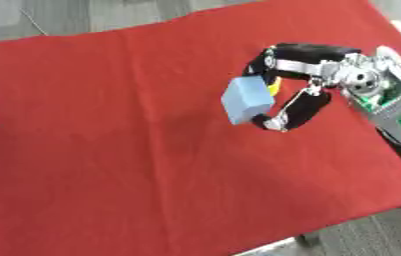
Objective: Pick up the objects with one hand, pass them to the other hand, and then place them into the box on the other side of the table.
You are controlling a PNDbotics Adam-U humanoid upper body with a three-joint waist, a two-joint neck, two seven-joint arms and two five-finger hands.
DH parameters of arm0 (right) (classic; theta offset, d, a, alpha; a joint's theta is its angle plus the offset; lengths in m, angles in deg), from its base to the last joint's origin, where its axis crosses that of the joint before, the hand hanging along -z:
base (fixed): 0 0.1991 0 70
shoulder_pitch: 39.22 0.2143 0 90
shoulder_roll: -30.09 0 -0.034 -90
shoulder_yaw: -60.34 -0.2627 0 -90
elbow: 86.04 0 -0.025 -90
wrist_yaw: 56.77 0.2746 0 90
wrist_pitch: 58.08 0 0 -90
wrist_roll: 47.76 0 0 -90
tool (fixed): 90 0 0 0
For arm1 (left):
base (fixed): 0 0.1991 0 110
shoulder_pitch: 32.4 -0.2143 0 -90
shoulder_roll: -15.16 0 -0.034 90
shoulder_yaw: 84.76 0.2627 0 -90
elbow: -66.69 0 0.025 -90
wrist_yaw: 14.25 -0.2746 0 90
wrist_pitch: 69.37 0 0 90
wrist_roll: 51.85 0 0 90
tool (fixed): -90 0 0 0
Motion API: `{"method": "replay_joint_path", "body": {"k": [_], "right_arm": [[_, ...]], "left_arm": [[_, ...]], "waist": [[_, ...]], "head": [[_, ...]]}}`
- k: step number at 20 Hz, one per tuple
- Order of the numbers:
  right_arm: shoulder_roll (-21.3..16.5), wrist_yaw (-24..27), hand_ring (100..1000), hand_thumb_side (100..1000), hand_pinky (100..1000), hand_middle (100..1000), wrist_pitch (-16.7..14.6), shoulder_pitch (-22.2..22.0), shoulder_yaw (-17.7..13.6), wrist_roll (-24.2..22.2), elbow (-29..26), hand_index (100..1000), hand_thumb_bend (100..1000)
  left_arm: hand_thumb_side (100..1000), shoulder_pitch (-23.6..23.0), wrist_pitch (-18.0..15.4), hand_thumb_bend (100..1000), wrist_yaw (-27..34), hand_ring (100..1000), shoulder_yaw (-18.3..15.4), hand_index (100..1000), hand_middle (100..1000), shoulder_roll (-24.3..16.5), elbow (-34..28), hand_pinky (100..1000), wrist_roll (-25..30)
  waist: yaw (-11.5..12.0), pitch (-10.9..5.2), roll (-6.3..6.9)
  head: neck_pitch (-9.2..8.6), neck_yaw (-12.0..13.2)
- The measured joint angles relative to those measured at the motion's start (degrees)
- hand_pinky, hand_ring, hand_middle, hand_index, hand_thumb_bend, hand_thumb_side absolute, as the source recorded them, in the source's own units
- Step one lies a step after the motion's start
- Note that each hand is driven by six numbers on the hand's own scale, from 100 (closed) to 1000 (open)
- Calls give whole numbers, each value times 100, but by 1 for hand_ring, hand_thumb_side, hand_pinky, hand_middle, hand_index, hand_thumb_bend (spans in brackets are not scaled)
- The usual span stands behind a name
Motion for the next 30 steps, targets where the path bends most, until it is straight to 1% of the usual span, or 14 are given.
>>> {"method": "replay_joint_path", "body": {"k": [5, 11, 15, 20, 25, 30], "right_arm": [[129, 735, 613, 100, 635, 481, 255, 3, -25, 667, -1, 606, 100], [330, 1563, 611, 134, 610, 468, 611, -2, 49, 1715, -2, 609, 100], [457, 2117, 609, 152, 599, 462, 710, -2, 150, 2336, -2, 609, 100], [575, 2654, 608, 180, 595, 457, 845, -6, 273, 2990, -2, 610, 100], [717, 3050, 609, 188, 601, 455, 896, 1, 441, 3430, -2, 610, 100], [821, 3178, 613, 172, 611, 456, 741, 54, 621, 3725, 24, 611, 100]], "left_arm": [[738, 95, -38, 116, 0, 794, -2, 727, 786, -7, -47, 817, -39], [723, 316, -87, 120, 0, 793, 35, 728, 785, -59, -119, 815, -37], [713, 484, -132, 122, -1, 792, 127, 730, 785, -123, -182, 813, 29], [700, 720, -171, 127, -9, 790, 261, 733, 786, -212, -223, 810, 160], [691, 930, -209, 134, -73, 785, 424, 739, 788, -251, -263, 802, 333], [684, 1204, -240, 146, -193, 785, 672, 749, 790, -253, -370, 799, 645]], "waist": [[-4, 0, 0], [2, -1, 0], [18, -1, 0], [39, -1, 0], [82, -1, 0], [118, -1, 0]], "head": [[0, 71], [0, 166], [-5, 228], [-39, 280], [-56, 300], [-95, 299]]}}
